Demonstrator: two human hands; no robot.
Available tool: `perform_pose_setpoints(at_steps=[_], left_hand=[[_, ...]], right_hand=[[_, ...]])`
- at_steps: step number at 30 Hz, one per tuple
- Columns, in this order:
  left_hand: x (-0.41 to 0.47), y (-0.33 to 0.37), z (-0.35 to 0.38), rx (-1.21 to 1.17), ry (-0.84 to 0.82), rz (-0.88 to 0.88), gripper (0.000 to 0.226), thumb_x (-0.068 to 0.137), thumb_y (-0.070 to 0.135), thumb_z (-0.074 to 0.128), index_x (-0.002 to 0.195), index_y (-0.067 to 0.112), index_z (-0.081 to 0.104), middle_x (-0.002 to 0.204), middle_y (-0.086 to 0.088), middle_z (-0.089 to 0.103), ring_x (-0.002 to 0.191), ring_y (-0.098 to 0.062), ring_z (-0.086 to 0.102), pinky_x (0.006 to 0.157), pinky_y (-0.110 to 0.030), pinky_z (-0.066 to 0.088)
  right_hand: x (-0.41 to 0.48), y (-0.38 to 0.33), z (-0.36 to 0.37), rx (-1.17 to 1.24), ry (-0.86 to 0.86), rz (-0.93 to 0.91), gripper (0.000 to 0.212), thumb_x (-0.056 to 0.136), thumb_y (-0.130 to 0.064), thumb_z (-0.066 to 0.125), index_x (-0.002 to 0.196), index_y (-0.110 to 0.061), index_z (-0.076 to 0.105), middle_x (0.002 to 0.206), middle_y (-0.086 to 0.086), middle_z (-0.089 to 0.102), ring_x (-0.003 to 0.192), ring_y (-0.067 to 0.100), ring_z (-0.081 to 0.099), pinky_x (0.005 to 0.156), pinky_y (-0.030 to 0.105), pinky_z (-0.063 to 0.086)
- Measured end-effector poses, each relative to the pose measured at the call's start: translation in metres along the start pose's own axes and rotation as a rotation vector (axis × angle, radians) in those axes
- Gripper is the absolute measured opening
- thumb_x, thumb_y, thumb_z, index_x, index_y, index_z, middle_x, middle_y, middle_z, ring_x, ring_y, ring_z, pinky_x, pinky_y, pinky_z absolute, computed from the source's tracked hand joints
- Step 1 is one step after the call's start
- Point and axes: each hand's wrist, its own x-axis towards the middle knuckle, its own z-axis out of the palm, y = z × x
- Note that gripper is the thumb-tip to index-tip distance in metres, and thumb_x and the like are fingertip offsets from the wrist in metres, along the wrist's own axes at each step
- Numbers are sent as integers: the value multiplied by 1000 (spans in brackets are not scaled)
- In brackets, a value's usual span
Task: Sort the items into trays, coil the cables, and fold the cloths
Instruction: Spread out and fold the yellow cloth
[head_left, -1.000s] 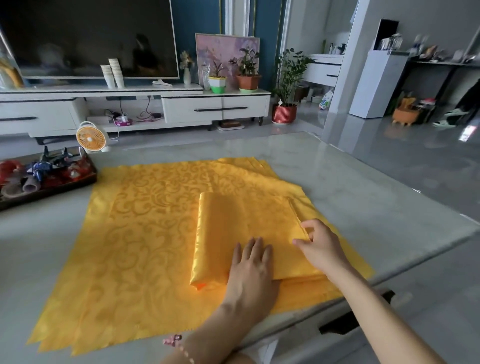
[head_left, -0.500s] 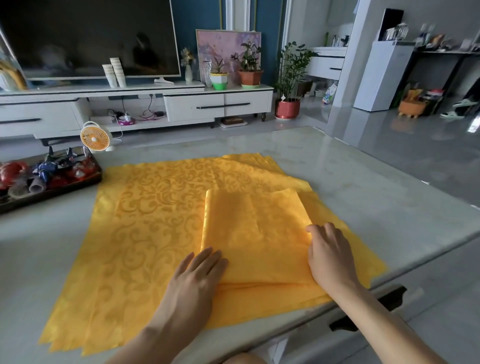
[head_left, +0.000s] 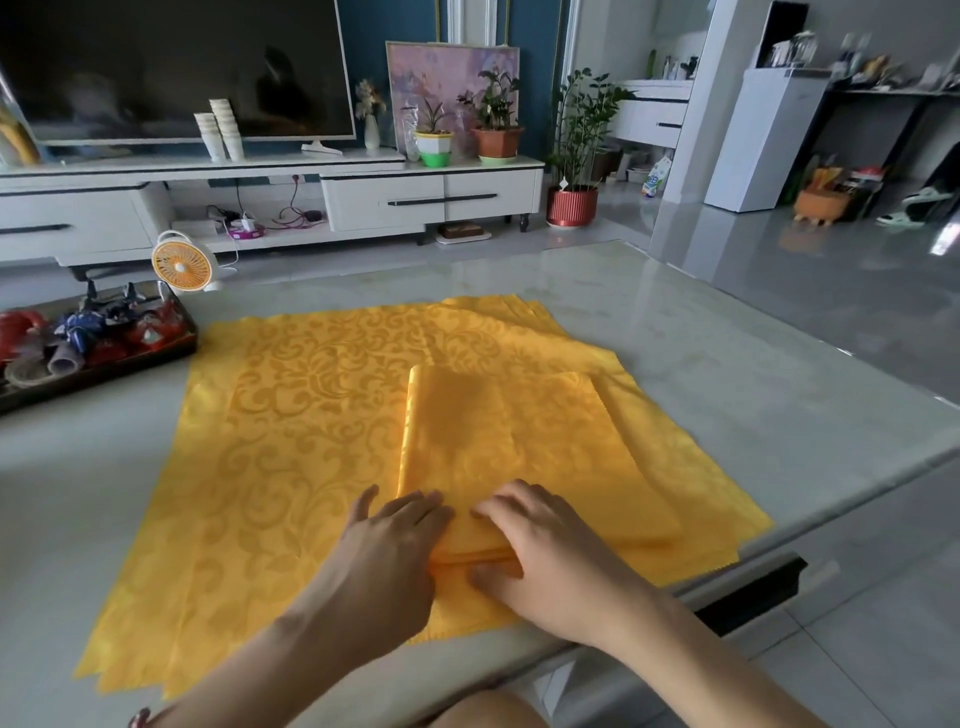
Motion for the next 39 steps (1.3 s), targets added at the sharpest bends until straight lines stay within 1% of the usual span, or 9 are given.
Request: perform_pose_setpoints(at_steps=[5,9,12,15,19,23,29,34,39], left_hand=[[2,6,-3,58,54,-42,65,16,3,75,77,22,72,76,9,69,67,-7,69,61,-43,56],[8,5,-1,70,-55,-98,60,73,-3,50,126,25,50,124,9,53,114,-13,54,107,-40,27],[9,-2,-5,27,43,-159,39,91,4,38,118,27,53,113,13,58,99,-13,54,84,-16,27],[-5,-10,-15,-15,68,-208,20,94,14,43,98,26,57,93,11,61,86,-13,56,64,-15,28],[-28,-34,-27,-322,93,-137,13,82,24,65,94,29,63,94,18,64,80,-1,60,68,-16,45],[-42,-50,-31,-576,16,-175,27,77,27,74,93,47,66,93,31,65,81,7,62,70,-8,45],[-26,-66,-10,-594,66,-306,11,84,17,67,82,28,66,84,19,68,79,2,62,71,-15,47],[14,-68,-4,-496,100,-496,26,92,35,52,76,16,49,65,1,57,61,-17,50,59,-31,38],[42,-68,5,-243,35,-596,28,96,39,42,77,19,40,71,5,50,73,-24,54,57,-32,32]], right_hand=[[-2,4,1,-130,56,-38,37,91,-17,47,128,-17,47,125,-1,44,110,19,42,95,27,33],[-1,10,-4,-253,70,-5,45,82,5,44,121,-15,50,119,2,49,105,21,47,86,29,38],[-1,20,-20,-316,99,121,35,81,3,44,110,-14,54,109,2,56,96,22,53,74,29,40],[-7,27,-41,-378,63,262,13,83,-8,46,87,-19,51,89,-3,57,79,20,56,57,28,33],[-11,39,-64,33,-116,353,5,75,-14,54,70,-14,53,63,-6,45,58,13,42,50,27,28],[-8,45,-76,510,-210,492,26,74,-25,75,89,-34,56,85,-25,50,79,-10,48,63,7,37],[8,61,-65,1001,11,778,68,75,-13,73,133,-13,38,117,-10,48,105,10,48,88,23,39],[34,64,-49,909,337,798,15,79,-11,69,93,-8,65,100,8,70,93,23,64,80,32,48],[54,63,-32,675,474,795,2,84,-13,62,84,-16,62,87,-1,65,81,19,59,58,23,40]])
